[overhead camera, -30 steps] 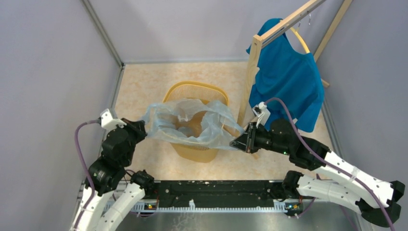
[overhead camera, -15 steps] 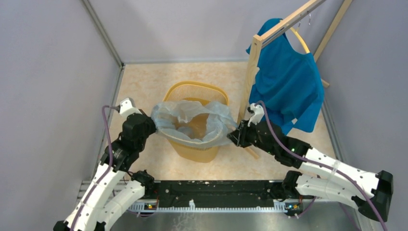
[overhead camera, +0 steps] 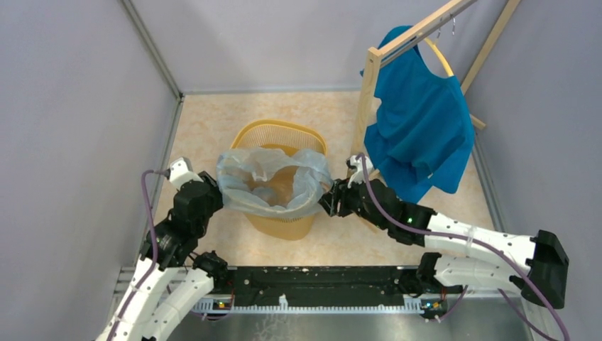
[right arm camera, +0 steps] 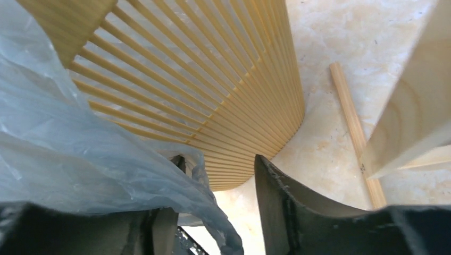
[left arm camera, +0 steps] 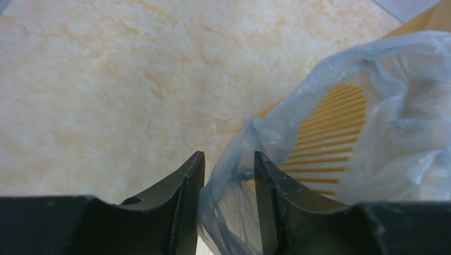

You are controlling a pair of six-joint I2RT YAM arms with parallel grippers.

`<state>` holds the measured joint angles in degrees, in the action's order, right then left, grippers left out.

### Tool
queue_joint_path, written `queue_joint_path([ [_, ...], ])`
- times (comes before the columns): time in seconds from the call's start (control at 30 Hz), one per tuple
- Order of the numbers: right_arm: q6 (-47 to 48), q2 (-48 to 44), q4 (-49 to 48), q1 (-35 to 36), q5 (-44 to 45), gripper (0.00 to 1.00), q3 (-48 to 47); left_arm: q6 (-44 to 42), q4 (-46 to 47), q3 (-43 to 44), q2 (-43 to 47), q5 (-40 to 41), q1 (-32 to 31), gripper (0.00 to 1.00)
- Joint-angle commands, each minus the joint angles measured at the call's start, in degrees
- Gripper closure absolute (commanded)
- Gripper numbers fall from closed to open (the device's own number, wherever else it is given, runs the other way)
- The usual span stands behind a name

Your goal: Put the trash bags into the trash bin

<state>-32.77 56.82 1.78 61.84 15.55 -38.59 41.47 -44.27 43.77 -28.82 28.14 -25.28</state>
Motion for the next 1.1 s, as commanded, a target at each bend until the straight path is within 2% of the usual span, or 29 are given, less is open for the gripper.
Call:
queue_joint_path([
  [0.0,-1.4,-5.8,2.6,0.3,4.1,0.46,0.9,-2.4,-3.1,7.3,-0.5,1.6,-0.2,0.51],
  [0.1,-1.6,-11.6,9.9,0.3,5.2,0.36,1.2,-4.1,-4.3,11.0,-0.6,2.6,-0.1,0.47],
  [0.23,-0.4,-16.7,16.3,0.4,3.5,0.25,-0.9,-7.4,-0.4,11.5,-0.6,0.7,-0.2,0.44],
  [0.4,3.1,-17.5,20.4,0.4,0.9,0.21,-8.0,-8.7,4.3,10.2,-3.6,-2.0,-0.1,0.44],
  [0.5,4.6,-16.8,19.2,0.4,1.6,0.2,-11.0,-10.5,8.4,8.7,-5.6,-6.5,-0.2,0.45],
  [0.6,5.8,-14.7,16.8,0.4,3.3,0.21,-13.2,-10.7,9.7,8.0,-8.3,-10.4,-0.2,0.45],
  [0.73,5.3,-12.4,15.7,0.4,9.0,0.28,-15.0,-10.0,9.7,7.2,-9.6,-13.1,-0.2,0.49],
  [0.83,5.2,-12.7,14.6,0.3,11.1,0.35,-14.6,-11.3,10.3,7.3,-8.5,-16.7,-0.2,0.48],
  [0.93,5.4,-13.7,13.4,0.4,11.9,0.43,-13.7,-13.3,6.0,10.7,-7.2,-14.0,-0.1,0.39],
  [1.07,5.0,-14.9,12.9,0.3,13.6,0.46,-12.4,-14.4,-2.5,17.7,-5.1,-3.7,-0.2,0.2],
])
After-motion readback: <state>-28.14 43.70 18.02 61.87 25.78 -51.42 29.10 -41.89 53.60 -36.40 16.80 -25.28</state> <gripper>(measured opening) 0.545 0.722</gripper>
